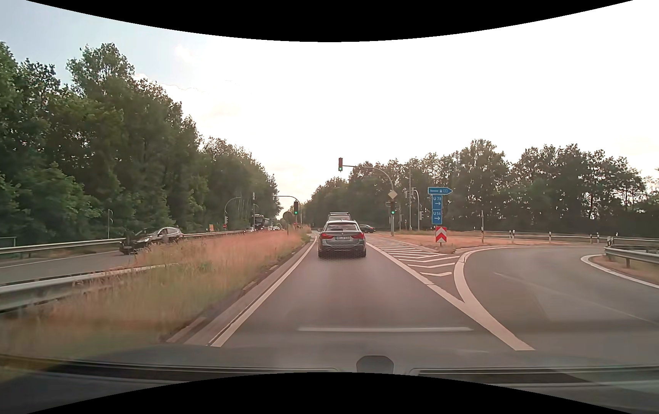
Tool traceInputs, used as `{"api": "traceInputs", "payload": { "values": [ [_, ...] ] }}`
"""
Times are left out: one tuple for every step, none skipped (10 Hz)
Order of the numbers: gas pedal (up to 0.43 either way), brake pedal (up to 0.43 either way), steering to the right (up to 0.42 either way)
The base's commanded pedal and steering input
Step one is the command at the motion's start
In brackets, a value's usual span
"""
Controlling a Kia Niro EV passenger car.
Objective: Follow the waypoints while adhering to traffic rules and regulations
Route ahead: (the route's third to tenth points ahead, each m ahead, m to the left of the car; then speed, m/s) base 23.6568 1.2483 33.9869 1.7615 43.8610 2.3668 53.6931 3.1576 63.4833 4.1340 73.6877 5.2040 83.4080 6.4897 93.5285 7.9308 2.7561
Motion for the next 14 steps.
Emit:
{"api": "traceInputs", "payload": {
  "values": [
    [0.35,0.0,-0.006],
    [0.409,0.0,-0.006],
    [0.429,0.0,-0.006],
    [0.469,0.0,-0.006],
    [0.48,0.0,-0.006],
    [0.48,0.0,-0.006],
    [0.48,0.0,-0.006],
    [0.48,0.0,-0.006],
    [0.48,0.0,-0.006],
    [0.48,0.0,-0.006],
    [0.48,0.0,-0.006],
    [0.48,0.0,-0.005],
    [0.48,0.0,-0.006],
    [0.469,0.0,-0.006]
  ]
}}
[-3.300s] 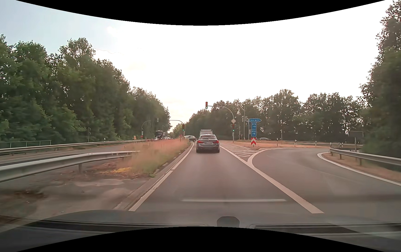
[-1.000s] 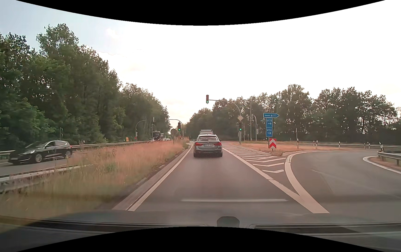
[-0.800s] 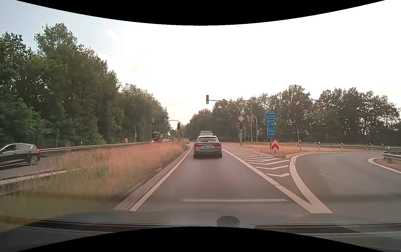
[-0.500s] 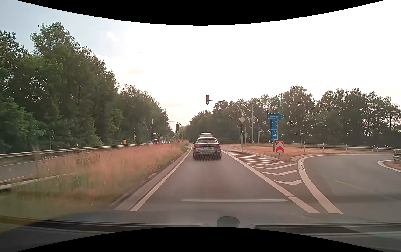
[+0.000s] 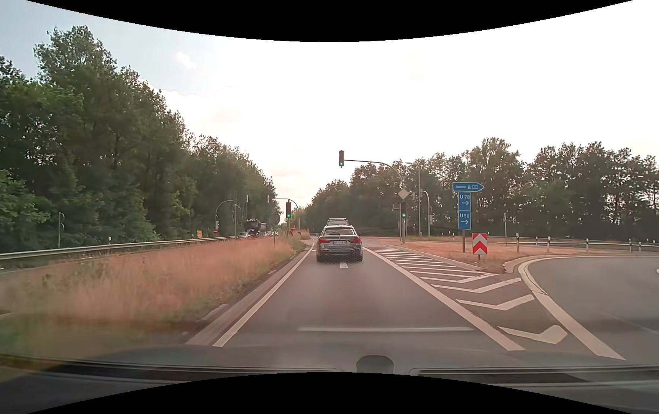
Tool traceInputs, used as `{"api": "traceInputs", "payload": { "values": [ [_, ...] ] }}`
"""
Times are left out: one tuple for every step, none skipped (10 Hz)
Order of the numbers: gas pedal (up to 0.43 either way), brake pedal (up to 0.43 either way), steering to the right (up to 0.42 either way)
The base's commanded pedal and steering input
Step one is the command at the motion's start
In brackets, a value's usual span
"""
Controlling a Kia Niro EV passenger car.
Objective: Follow the waypoints while adhering to traffic rules and regulations
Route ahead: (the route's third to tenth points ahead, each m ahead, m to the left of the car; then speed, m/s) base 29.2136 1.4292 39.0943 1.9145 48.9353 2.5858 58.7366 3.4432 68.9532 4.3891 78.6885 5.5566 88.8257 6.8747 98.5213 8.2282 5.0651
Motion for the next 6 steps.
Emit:
{"api": "traceInputs", "payload": {
  "values": [
    [0.409,0.0,-0.006],
    [0.398,0.0,-0.006],
    [0.409,0.0,-0.006],
    [0.409,0.0,-0.005],
    [0.398,0.0,-0.006],
    [0.398,0.0,-0.006]
  ]
}}
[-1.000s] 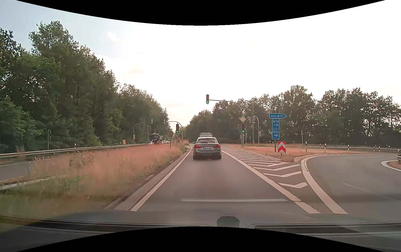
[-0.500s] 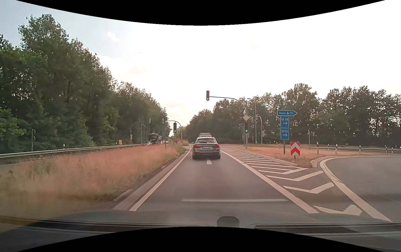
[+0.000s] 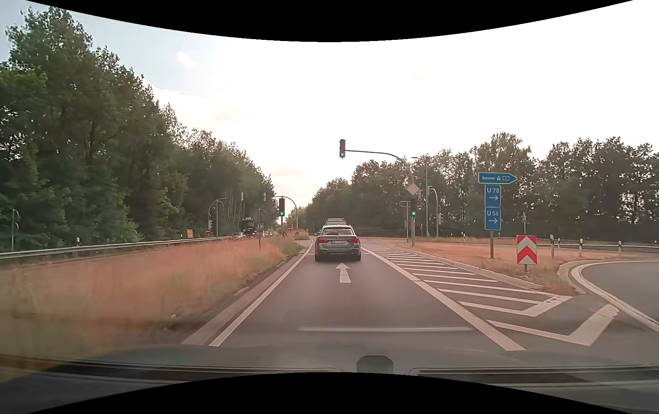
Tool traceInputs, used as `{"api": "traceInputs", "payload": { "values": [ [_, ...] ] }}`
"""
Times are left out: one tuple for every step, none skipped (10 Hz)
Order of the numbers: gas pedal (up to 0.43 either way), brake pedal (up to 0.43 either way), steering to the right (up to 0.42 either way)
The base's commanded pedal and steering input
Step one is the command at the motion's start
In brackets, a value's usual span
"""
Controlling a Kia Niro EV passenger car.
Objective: Follow the waypoints while adhering to traffic rules and regulations
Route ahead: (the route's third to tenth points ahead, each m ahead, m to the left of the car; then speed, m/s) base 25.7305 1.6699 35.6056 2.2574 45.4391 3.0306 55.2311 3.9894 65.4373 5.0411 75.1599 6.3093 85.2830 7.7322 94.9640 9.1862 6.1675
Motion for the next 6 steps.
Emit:
{"api": "traceInputs", "payload": {
  "values": [
    [0.378,0.0,-0.006],
    [0.339,0.0,-0.006],
    [0.311,0.0,-0.006],
    [0.311,0.0,-0.006],
    [0.311,0.0,-0.006],
    [0.311,0.0,-0.009]
  ]
}}
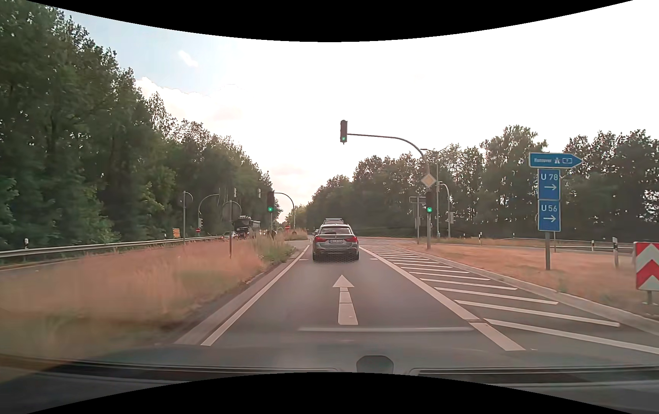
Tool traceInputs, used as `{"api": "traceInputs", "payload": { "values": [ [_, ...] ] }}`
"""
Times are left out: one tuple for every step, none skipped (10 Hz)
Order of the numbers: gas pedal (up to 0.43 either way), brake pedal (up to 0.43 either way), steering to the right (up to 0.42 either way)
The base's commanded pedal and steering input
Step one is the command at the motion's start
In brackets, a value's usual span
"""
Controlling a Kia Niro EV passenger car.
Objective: Follow the waypoints while adhering to traffic rules and regulations
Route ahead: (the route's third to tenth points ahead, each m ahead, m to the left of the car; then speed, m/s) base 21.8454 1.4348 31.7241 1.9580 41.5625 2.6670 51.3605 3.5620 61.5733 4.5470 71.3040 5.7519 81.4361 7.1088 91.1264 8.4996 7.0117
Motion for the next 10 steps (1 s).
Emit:
{"api": "traceInputs", "payload": {
  "values": [
    [0.311,0.0,-0.009],
    [0.311,0.0,-0.009],
    [0.311,0.0,-0.009],
    [0.311,0.0,-0.009],
    [0.311,0.0,-0.009],
    [0.311,0.0,-0.009],
    [0.299,0.0,-0.009],
    [0.248,0.0,-0.009],
    [0.228,0.0,-0.009],
    [0.228,0.0,-0.01]
  ]
}}
